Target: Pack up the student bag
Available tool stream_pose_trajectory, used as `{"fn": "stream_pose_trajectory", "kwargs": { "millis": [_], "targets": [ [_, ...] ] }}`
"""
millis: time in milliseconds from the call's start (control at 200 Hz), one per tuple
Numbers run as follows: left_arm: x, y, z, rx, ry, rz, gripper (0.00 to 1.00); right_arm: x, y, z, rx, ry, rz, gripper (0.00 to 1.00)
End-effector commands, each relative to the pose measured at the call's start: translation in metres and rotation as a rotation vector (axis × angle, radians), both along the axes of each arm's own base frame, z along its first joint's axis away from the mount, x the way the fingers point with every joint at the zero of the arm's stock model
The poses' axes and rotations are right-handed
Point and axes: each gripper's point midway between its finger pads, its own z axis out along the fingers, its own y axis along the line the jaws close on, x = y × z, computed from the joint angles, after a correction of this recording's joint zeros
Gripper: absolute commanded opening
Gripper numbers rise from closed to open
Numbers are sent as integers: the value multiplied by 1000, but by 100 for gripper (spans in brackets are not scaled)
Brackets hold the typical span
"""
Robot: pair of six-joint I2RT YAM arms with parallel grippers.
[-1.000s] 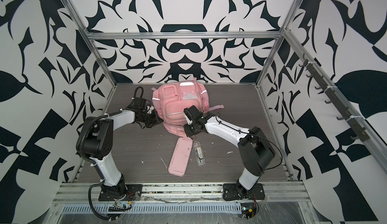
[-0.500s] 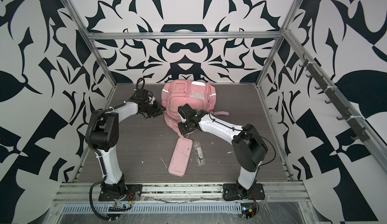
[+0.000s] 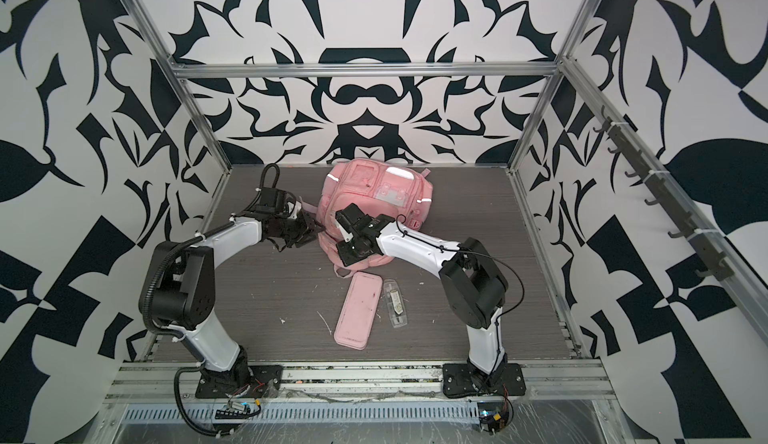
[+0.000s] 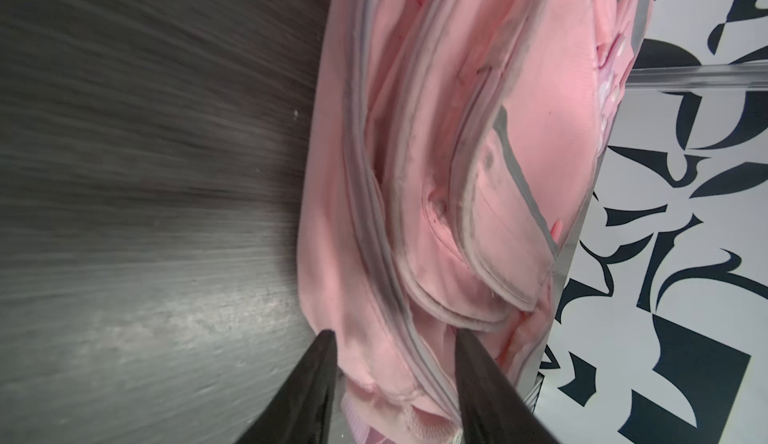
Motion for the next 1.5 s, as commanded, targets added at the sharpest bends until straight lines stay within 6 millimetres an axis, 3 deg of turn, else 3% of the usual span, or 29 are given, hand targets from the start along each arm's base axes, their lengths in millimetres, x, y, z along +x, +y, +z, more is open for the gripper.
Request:
{"fn": "stream_pose_trajectory", "kwargs": {
  "millis": [0, 255, 475, 890, 1500],
  "targets": [
    [-15, -18, 3, -15, 11, -56, 48, 0, 23, 30, 80, -36, 52, 0],
    [-14, -37, -5, -9, 30, -89, 43, 2, 33, 31, 89, -38, 63, 0],
    [-21, -34, -9, 1, 45, -94, 42, 7, 34, 36, 92, -62, 55, 0],
    [-42, -25, 10, 24, 35, -104, 43, 8, 38, 33, 96, -58, 59, 0],
    [-41, -29, -17, 17, 91, -93, 44, 9, 40, 32, 94, -50, 57, 0]
  ]
}}
